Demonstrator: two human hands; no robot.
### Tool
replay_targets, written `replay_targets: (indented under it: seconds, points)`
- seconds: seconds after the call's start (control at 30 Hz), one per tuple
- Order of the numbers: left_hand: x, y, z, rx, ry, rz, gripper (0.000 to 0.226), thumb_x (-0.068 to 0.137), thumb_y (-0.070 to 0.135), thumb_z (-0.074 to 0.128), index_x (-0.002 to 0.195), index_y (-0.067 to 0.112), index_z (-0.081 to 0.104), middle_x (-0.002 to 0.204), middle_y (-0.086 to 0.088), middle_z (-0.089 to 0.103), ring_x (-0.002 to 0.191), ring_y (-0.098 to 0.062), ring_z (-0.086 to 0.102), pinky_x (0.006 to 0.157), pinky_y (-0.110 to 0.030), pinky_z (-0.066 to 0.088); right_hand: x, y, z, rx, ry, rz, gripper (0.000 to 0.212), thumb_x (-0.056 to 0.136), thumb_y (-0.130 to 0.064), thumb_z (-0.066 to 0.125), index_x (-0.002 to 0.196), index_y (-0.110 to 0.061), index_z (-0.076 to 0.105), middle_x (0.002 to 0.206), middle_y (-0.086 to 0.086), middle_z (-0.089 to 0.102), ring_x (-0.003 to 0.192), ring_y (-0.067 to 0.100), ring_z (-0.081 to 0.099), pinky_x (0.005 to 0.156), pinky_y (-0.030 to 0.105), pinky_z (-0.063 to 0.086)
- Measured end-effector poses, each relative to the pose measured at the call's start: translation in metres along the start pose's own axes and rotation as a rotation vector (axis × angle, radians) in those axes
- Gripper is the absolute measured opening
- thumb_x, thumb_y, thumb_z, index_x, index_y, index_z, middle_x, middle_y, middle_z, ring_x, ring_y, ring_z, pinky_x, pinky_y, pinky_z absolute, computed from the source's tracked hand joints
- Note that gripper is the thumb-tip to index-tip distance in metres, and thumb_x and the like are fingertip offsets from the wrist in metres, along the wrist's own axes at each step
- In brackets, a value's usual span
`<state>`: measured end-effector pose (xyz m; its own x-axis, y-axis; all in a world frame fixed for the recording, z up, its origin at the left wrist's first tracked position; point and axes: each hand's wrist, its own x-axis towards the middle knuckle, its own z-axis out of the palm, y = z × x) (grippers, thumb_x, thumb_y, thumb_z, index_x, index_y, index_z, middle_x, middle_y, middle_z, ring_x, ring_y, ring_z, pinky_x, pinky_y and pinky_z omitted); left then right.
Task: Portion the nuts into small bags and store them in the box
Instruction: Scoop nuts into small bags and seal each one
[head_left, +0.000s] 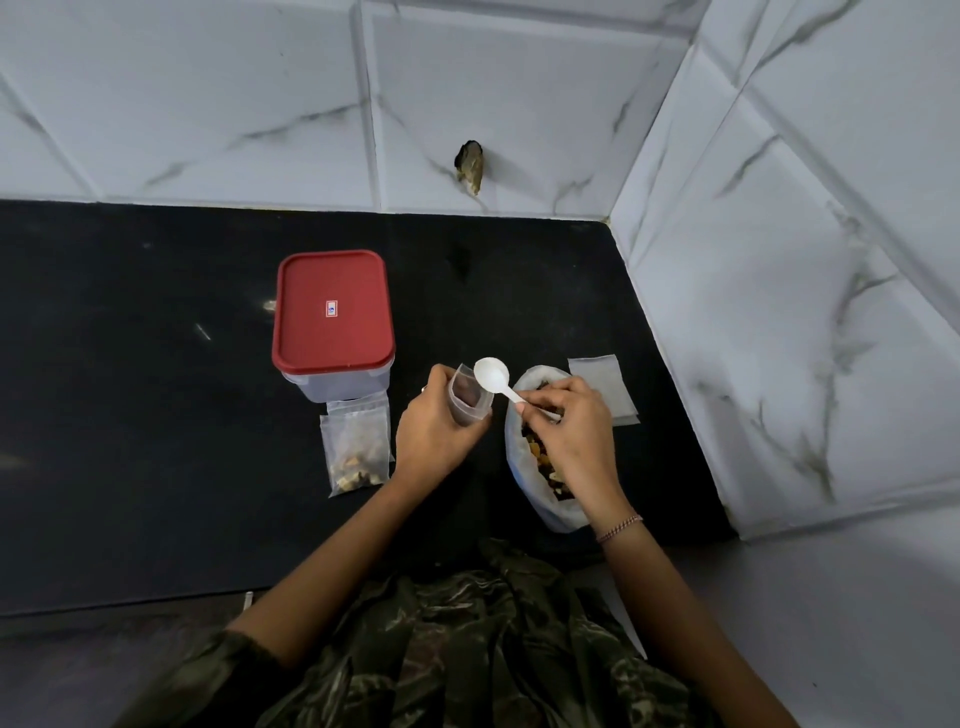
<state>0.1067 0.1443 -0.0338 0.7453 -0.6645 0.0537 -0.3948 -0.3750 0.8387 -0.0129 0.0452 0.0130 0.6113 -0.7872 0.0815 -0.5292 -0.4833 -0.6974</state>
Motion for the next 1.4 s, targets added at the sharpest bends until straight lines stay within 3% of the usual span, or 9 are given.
replay_targets:
  seconds: [0.17,0.3,0.43,0.53,0.6,0.97,1.07,1.2,1.4]
  points:
    - [-0.007,-0.020,-0.005,0.022,0.018,-0.010,0.038,0.077,0.028,0.075,0.101,0.021,0.046,0.087,0.016,0.059,0.080,-0.005,0.061,0.065,-0.015,0.046,0.005,0.001,0.013,0.147,-0.088,0.136,0.016,0.081,-0.017,0.072,0.097,-0.017,0.072,0.079,-0.014,0.062,0.081,0.003,0.060,0.072,0.010,0.043]
    - [-0.012,-0.028,-0.009,0.011,0.054,-0.034,0.039,0.077,0.030,0.075,0.102,0.018,0.047,0.091,0.008,0.063,0.081,-0.008,0.061,0.066,-0.021,0.049,0.006,0.001,0.039,0.143,-0.134,0.174,0.019,0.076,-0.015,0.076,0.094,-0.017,0.070,0.072,-0.012,0.065,0.067,-0.001,0.061,0.064,0.010,0.046]
    - [-0.017,-0.028,-0.014,-0.007,0.076,-0.043,0.039,0.077,0.026,0.075,0.100,0.022,0.043,0.085,0.015,0.057,0.075,0.003,0.055,0.062,-0.010,0.041,0.009,0.002,0.068,0.084,-0.148,0.197,0.014,0.084,-0.010,0.069,0.096,-0.017,0.064,0.082,-0.004,0.068,0.067,0.002,0.063,0.065,0.019,0.055]
    - [-0.018,-0.029,-0.016,-0.021,0.085,-0.046,0.040,0.077,0.025,0.076,0.100,0.022,0.043,0.082,0.019,0.055,0.076,0.005,0.055,0.063,-0.013,0.043,0.011,0.004,0.081,0.042,-0.150,0.235,0.015,0.090,-0.004,0.057,0.099,-0.016,0.060,0.085,0.002,0.066,0.073,0.011,0.065,0.064,0.033,0.058]
    - [-0.018,-0.031,-0.017,-0.024,0.088,-0.047,0.040,0.077,0.025,0.076,0.100,0.022,0.043,0.083,0.019,0.055,0.076,0.005,0.056,0.064,-0.014,0.044,0.010,0.005,0.085,-0.008,-0.162,0.239,0.017,0.092,-0.004,0.052,0.100,-0.016,0.060,0.089,0.004,0.065,0.078,0.014,0.064,0.066,0.033,0.057]
    - [-0.017,-0.033,-0.017,-0.068,0.094,-0.033,0.041,0.076,0.023,0.077,0.099,0.020,0.044,0.087,0.011,0.060,0.078,0.000,0.058,0.066,-0.010,0.042,0.002,0.004,0.077,-0.349,-0.359,0.067,0.024,0.095,-0.010,0.049,0.118,-0.008,0.054,0.100,0.010,0.064,0.086,0.022,0.064,0.074,0.033,0.055]
    - [-0.016,-0.030,-0.017,-0.086,0.091,-0.019,0.041,0.077,0.022,0.077,0.100,0.019,0.044,0.087,0.010,0.060,0.079,0.000,0.058,0.067,-0.009,0.042,-0.002,-0.005,0.059,-0.317,-0.274,-0.029,0.023,0.096,-0.012,0.049,0.117,-0.010,0.057,0.103,0.007,0.065,0.091,0.018,0.063,0.078,0.031,0.053]
    - [-0.017,-0.022,-0.019,-0.110,0.091,0.005,0.040,0.079,0.027,0.076,0.102,0.017,0.044,0.086,0.013,0.058,0.077,0.003,0.058,0.064,-0.006,0.043,-0.009,-0.031,0.034,-0.032,-0.133,-0.262,0.023,0.092,-0.025,0.058,0.115,-0.024,0.062,0.095,-0.006,0.061,0.083,0.004,0.057,0.070,0.018,0.050]
    - [-0.013,-0.014,-0.019,-0.166,0.088,-0.040,0.035,0.081,0.016,0.069,0.104,0.011,0.044,0.087,0.004,0.062,0.075,-0.006,0.060,0.059,-0.010,0.043,-0.017,-0.044,0.034,-0.275,-0.071,-0.480,0.018,0.084,-0.035,0.067,0.095,-0.021,0.069,0.089,-0.005,0.054,0.085,0.006,0.049,0.061,0.014,0.037]
